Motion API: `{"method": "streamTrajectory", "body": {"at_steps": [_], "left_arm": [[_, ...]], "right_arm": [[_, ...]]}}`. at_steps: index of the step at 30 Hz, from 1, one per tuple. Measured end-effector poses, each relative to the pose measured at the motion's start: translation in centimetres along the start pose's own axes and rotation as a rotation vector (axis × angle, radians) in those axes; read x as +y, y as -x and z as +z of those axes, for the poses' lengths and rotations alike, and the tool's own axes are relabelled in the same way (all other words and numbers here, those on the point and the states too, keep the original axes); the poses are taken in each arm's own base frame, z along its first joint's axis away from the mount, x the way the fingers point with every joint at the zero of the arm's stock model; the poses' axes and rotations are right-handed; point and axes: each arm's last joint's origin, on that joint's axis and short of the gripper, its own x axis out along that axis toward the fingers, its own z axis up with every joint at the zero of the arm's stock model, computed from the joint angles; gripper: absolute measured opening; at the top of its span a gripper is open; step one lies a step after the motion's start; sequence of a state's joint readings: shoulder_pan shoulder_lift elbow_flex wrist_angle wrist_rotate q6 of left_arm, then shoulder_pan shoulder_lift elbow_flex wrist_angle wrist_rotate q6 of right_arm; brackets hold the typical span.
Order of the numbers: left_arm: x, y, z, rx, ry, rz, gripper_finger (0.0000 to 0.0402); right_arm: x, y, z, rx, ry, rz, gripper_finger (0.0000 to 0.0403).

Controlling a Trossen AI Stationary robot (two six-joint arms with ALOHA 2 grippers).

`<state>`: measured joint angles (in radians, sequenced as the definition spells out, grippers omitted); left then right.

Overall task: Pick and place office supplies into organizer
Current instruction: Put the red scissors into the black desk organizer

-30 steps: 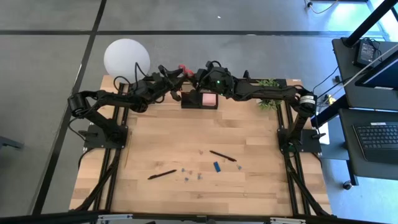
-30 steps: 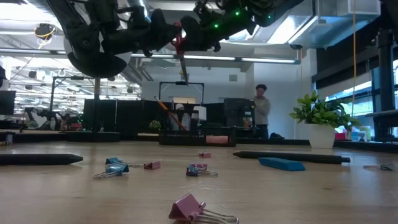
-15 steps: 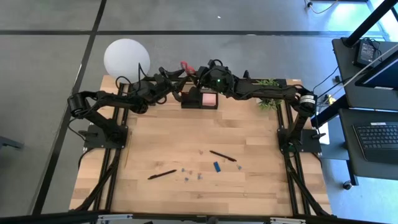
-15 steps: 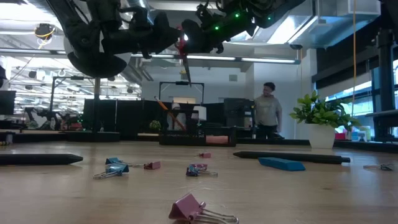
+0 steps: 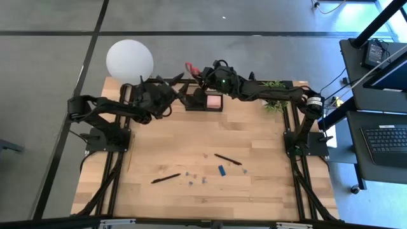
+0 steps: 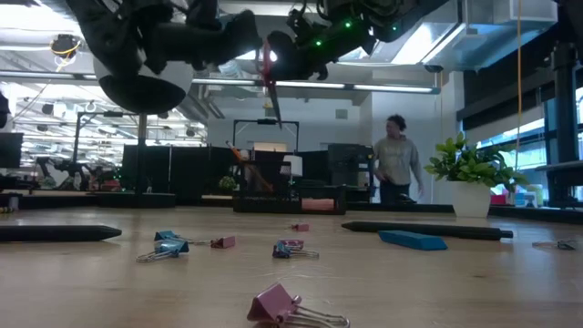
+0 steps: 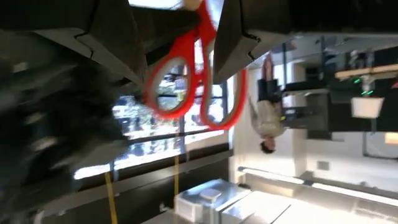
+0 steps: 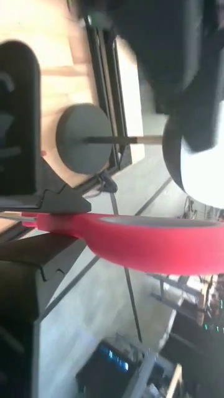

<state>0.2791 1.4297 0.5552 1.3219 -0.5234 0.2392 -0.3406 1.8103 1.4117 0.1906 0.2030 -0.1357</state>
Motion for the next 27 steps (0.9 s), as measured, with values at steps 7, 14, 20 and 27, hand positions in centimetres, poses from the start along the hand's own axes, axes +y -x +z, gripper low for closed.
{"method": "streamTrajectory", "body": {"at_steps": [7, 14, 20, 27], "left_arm": [[1.6, 3.1, 1.3, 0.038, 0.077, -0.034, 0.0173], [3.4, 6.3, 1.6, 0.019, 0.161, -0.131, 0.0161], [4.1, 7.9, 1.3, 0.021, 0.235, -0.181, 0.0155], [4.3, 8.3, 0.9, 0.04, 0.266, -0.185, 0.0149]], "right_arm": [[-2.5, -0.5, -0.5, -0.009, -0.092, 0.132, 0.0041], [-3.3, -1.2, -1.7, 0.016, -0.062, 0.189, 0.0041], [-3.3, -3.1, -4.4, 0.082, -0.073, 0.18, 0.0041], [-2.7, -4.5, -6.4, 0.115, -0.084, 0.21, 0.0041]]}}
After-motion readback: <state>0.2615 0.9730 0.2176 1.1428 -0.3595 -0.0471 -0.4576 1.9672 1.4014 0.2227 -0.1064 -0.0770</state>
